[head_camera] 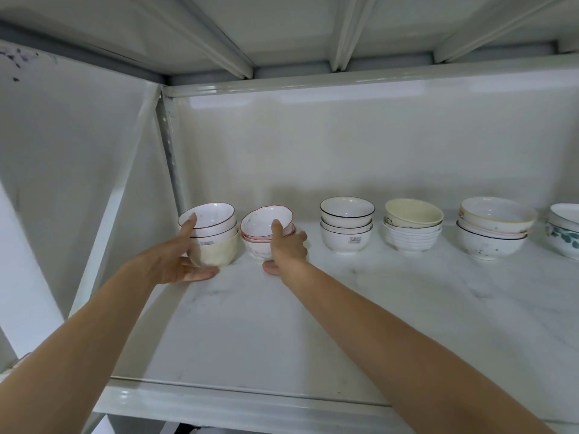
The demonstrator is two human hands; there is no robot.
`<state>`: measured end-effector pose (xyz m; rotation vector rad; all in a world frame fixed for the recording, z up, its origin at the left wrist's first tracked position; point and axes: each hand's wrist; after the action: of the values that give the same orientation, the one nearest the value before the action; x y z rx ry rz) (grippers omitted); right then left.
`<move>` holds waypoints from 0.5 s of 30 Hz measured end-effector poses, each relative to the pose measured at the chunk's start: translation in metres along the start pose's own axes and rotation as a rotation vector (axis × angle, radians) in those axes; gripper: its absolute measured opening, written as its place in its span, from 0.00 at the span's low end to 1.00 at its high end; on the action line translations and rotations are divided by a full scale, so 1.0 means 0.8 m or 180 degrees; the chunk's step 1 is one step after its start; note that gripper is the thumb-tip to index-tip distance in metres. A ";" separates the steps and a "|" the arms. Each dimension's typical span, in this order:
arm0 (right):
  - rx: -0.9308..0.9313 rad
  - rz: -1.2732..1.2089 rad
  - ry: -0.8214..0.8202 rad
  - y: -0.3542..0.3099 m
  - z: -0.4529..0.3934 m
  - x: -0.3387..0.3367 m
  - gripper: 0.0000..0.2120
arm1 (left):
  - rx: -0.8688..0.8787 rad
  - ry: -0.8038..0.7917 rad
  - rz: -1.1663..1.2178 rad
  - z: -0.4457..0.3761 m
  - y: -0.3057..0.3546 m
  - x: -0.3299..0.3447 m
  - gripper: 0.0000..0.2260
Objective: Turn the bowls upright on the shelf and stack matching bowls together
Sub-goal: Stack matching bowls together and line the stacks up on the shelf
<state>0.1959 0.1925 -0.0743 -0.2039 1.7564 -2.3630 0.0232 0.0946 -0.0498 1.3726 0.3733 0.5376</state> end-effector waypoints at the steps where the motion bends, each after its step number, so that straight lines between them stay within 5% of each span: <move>1: 0.0018 0.0033 -0.0047 -0.001 0.002 -0.011 0.35 | 0.0012 -0.0009 -0.0082 0.004 -0.001 0.001 0.33; 6: 0.0102 0.0165 -0.0220 0.006 0.000 -0.082 0.25 | -0.0155 -0.0003 -0.0930 0.020 -0.013 0.003 0.34; 10: 0.0138 -0.0110 0.0018 0.007 -0.004 -0.136 0.31 | -0.0326 -0.0608 -0.1578 0.050 -0.015 0.055 0.24; 15: 0.0020 -0.0278 0.0641 0.002 -0.021 -0.208 0.29 | -0.0109 -0.1458 -0.1227 0.070 -0.019 0.164 0.31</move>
<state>0.3543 0.2461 -0.0804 -0.0433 1.8625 -2.5288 0.1640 0.1211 -0.0478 1.3036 0.2417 -0.0912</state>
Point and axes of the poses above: each hand's wrist, its own z-axis away from the middle knuckle, its own x-axis out of the palm, y = z × x, and after that the axes turned 9 degrees about x, right-handed
